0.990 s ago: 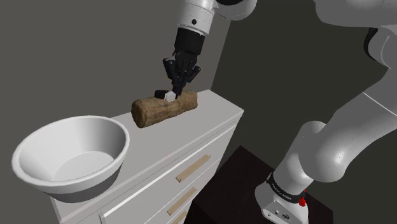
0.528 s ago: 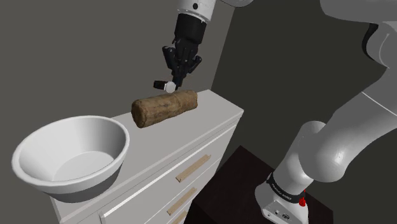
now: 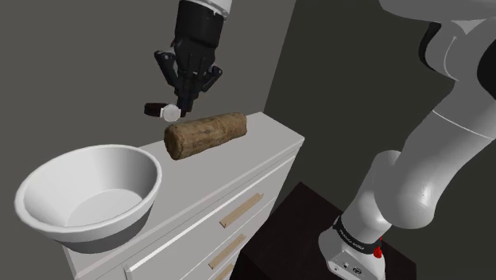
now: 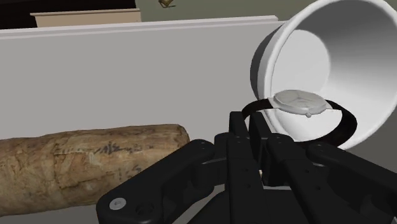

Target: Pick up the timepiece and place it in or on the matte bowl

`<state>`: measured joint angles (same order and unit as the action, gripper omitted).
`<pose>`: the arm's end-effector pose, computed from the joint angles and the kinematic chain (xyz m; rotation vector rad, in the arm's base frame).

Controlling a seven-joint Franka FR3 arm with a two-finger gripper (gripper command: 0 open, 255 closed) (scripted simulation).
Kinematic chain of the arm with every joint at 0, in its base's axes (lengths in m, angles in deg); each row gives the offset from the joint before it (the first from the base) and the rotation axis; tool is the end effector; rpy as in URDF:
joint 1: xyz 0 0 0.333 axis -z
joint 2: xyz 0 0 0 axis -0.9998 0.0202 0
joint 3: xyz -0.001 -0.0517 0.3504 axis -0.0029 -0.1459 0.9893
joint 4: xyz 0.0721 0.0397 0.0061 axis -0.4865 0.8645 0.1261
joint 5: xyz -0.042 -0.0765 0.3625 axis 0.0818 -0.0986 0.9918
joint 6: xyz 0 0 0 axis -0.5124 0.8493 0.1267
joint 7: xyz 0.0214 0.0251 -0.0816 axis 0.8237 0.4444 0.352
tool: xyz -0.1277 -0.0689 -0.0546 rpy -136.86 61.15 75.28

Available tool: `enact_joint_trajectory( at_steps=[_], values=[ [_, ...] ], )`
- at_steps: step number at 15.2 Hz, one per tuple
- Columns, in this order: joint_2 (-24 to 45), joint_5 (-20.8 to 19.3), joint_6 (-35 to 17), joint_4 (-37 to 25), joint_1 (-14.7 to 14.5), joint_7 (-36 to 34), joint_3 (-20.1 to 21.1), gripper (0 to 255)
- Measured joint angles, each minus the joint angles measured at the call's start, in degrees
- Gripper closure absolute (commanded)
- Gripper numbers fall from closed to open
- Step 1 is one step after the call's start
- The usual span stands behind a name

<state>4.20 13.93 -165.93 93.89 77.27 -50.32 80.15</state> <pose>0.4198 0.3144 0.5920 -2.9065 0.1861 0.1566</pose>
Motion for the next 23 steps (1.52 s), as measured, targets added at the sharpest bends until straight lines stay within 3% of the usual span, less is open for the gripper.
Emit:
enact_joint_trajectory(
  at_steps=[9,23],
  values=[
    [16.05,-7.57,0.85,-18.62,-7.28,-13.52,5.76,255],
    [15.72,-7.05,-9.53,-7.79,-7.05,-11.71,5.64,255]
  ],
)
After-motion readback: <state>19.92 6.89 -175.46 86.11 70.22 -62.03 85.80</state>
